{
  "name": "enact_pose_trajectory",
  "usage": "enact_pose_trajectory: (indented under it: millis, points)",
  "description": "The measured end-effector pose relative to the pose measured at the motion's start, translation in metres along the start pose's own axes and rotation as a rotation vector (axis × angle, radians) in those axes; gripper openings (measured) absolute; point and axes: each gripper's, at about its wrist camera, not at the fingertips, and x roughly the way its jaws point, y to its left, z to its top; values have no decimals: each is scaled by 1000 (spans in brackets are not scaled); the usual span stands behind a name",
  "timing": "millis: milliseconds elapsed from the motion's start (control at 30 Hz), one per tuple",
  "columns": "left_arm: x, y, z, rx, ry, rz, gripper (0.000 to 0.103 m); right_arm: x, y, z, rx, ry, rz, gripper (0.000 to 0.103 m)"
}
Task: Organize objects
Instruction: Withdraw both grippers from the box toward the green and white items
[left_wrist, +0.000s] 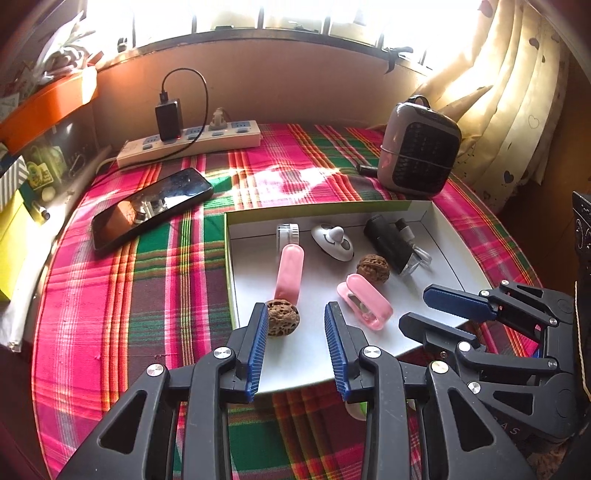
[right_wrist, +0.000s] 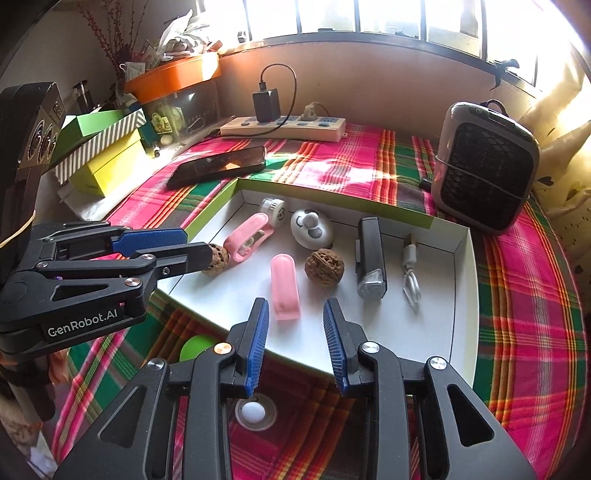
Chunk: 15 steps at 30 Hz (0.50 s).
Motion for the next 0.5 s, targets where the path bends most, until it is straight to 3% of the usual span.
enact_pose_trajectory:
  millis: [500]
  points:
    - [-34,2,-27,-33,-54,-23,30,-28,5,-24,14,-31,-10,36]
